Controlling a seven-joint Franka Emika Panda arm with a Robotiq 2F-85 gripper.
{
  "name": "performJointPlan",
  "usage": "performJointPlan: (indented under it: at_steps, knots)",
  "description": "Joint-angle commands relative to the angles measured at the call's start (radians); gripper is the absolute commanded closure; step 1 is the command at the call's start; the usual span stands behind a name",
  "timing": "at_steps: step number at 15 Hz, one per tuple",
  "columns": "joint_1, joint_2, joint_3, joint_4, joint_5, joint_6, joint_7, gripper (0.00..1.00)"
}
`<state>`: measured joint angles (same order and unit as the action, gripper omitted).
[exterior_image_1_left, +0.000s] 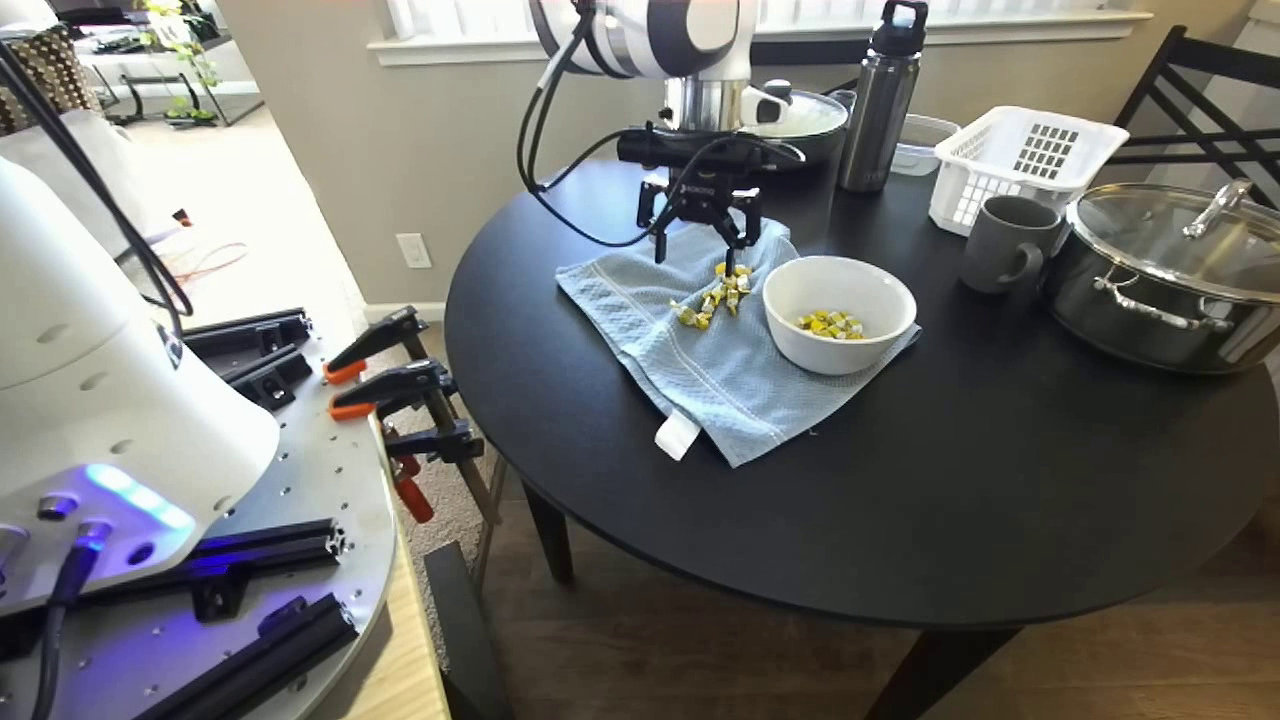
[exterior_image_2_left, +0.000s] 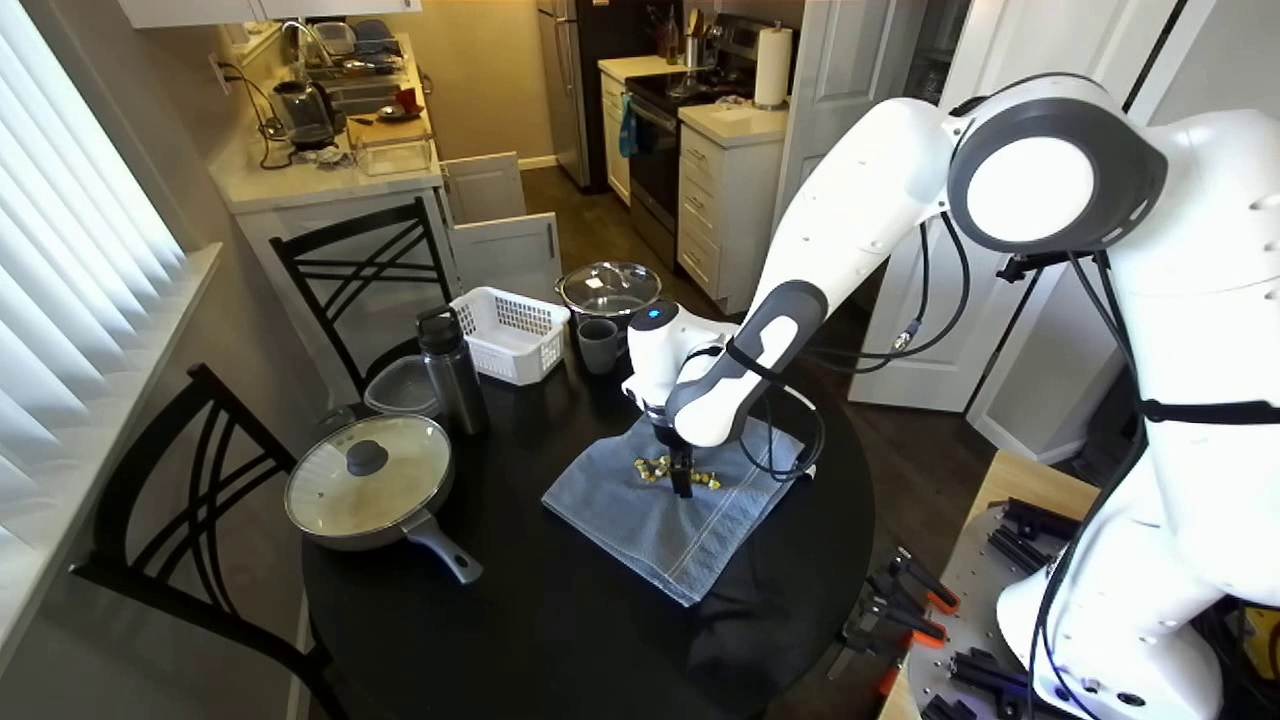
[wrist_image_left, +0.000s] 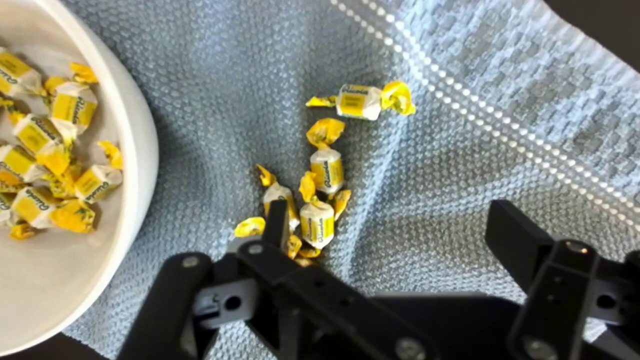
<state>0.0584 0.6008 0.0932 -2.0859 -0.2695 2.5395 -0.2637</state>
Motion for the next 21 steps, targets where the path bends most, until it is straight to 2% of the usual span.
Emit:
performJointPlan:
  at_steps: [1,6,7,8,10,15,20,21]
  knots:
    - [-0.036,0.037,0.018,0.02,0.036,0.028,-0.056,0.0]
    - [-0.062,0.096,0.019,0.057,0.057,0.063,-0.052,0.0]
    - [-0.069,0.103,0.02,0.061,0.062,0.073,-0.054,0.04]
    - [-0.076,0.109,0.022,0.063,0.064,0.087,-0.057,0.26]
    - [-0.089,0.12,0.026,0.069,0.066,0.103,-0.06,0.3]
    - [-0.139,0.132,0.062,0.071,0.091,0.123,-0.093,0.65]
    - [-0.209,0.128,0.13,0.067,0.157,0.125,-0.179,0.96]
    - [-0.218,0.128,0.138,0.067,0.165,0.125,-0.192,0.98]
